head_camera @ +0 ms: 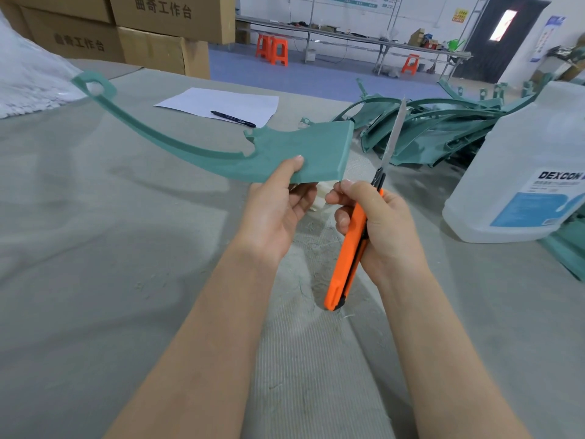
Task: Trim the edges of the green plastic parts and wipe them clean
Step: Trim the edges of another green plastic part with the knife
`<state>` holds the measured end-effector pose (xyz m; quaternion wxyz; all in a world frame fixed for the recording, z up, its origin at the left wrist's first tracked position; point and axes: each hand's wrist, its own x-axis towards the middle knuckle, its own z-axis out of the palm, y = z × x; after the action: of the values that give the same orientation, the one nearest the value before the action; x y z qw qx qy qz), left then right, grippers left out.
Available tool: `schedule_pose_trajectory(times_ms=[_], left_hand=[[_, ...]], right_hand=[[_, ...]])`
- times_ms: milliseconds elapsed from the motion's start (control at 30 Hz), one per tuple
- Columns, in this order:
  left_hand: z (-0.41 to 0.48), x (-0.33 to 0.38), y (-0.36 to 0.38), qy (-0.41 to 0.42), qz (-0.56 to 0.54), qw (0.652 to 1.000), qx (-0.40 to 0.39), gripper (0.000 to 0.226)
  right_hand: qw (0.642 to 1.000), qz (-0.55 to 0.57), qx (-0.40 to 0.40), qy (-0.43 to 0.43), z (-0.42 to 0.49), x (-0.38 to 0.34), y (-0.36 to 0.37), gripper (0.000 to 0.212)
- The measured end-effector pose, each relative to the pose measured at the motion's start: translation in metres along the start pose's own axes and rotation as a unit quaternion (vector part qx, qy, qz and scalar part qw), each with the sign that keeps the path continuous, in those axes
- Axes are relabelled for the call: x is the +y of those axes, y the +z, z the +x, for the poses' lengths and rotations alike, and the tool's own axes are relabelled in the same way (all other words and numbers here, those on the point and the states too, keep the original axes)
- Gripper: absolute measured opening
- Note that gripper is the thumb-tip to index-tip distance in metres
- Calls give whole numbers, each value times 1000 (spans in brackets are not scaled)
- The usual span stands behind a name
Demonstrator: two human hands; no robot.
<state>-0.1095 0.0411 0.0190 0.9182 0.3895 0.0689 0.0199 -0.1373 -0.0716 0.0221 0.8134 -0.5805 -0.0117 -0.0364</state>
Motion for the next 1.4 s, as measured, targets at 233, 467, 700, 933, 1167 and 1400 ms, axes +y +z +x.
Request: schedule_pose_trajectory(times_ms=[233, 467, 700, 933, 1167, 1400], left_hand=[[0, 0, 0, 3, 3, 1000, 9, 41], [2, -1, 0, 13, 4, 1000, 12, 34], [4, -3, -1, 40, 17, 999, 20, 21], [3, -6, -3, 111, 130, 984, 40, 18], [0, -4, 0, 155, 154, 974, 59, 21], [2, -1, -1, -97, -88, 983, -127, 16]], right_hand=[[1000, 13, -15, 8, 1, 0, 0, 20], [1000, -8, -3, -1, -1, -2, 1, 18], [1000, -12, -2, -25, -1, -4, 0, 25], [977, -158, 121, -83, 6, -3, -18, 17], [956, -244, 151, -61, 12, -5, -33, 16], [927, 366, -46, 65, 4, -17, -26, 19]])
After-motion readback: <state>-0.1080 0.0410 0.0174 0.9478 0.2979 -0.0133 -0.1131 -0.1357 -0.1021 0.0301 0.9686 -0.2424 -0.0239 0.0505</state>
